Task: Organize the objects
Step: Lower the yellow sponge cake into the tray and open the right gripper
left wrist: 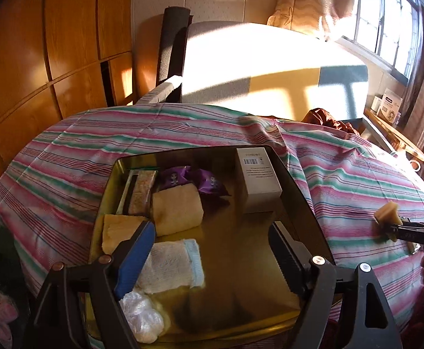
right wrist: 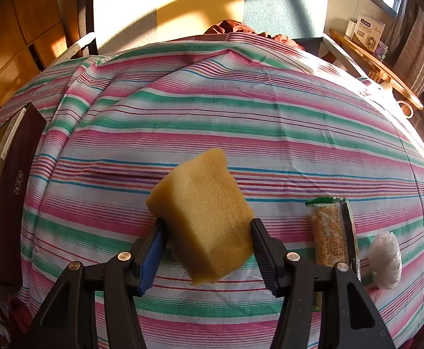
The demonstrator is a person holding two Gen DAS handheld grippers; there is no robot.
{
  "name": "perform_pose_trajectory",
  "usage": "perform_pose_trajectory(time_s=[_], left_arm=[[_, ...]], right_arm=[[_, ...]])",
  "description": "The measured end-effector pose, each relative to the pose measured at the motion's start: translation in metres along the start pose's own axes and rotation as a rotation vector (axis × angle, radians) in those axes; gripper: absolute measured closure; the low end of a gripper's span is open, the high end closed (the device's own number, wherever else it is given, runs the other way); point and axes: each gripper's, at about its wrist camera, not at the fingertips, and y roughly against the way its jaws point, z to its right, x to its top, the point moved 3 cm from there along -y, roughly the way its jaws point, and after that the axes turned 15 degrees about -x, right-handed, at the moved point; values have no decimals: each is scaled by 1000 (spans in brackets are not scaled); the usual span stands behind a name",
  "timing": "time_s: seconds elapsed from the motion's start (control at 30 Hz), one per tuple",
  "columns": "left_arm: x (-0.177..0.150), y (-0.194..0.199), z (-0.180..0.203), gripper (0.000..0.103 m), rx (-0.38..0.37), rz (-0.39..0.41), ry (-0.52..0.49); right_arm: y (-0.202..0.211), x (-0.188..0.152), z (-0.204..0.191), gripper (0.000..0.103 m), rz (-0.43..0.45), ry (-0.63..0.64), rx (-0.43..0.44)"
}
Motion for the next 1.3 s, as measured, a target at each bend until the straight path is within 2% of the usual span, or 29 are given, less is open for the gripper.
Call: perform_pose_trajectory(time_s=[0.33, 0.4, 0.5, 0.73, 0.9, 1.0, 1.1, 1.3], left_arm=[[-23, 25, -11, 18, 6, 19, 6], [-25, 28, -15, 18, 7, 20, 16], [-28, 32, -19, 18, 16, 28, 19], [-32, 42, -44, 17, 26, 46, 88], [-35, 51, -66, 17, 57, 67, 131], [-38, 53, -76, 17, 66, 66, 150], [-41, 54, -82, 17, 74, 65, 157], [-42, 56, -88, 16, 94, 72, 154]], right_arm=[[3, 0, -5, 45, -9, 14, -36], [9, 2, -3, 46, -13, -32, -4], [35, 7, -15, 46, 27, -67, 81], [109, 21, -110, 46, 150, 64, 275], [144, 21, -195, 46, 181, 204, 392], [144, 19, -242, 46, 163, 280, 408], [130, 16, -280, 46, 102, 340, 399], [97, 10, -322, 45, 17, 395, 325]])
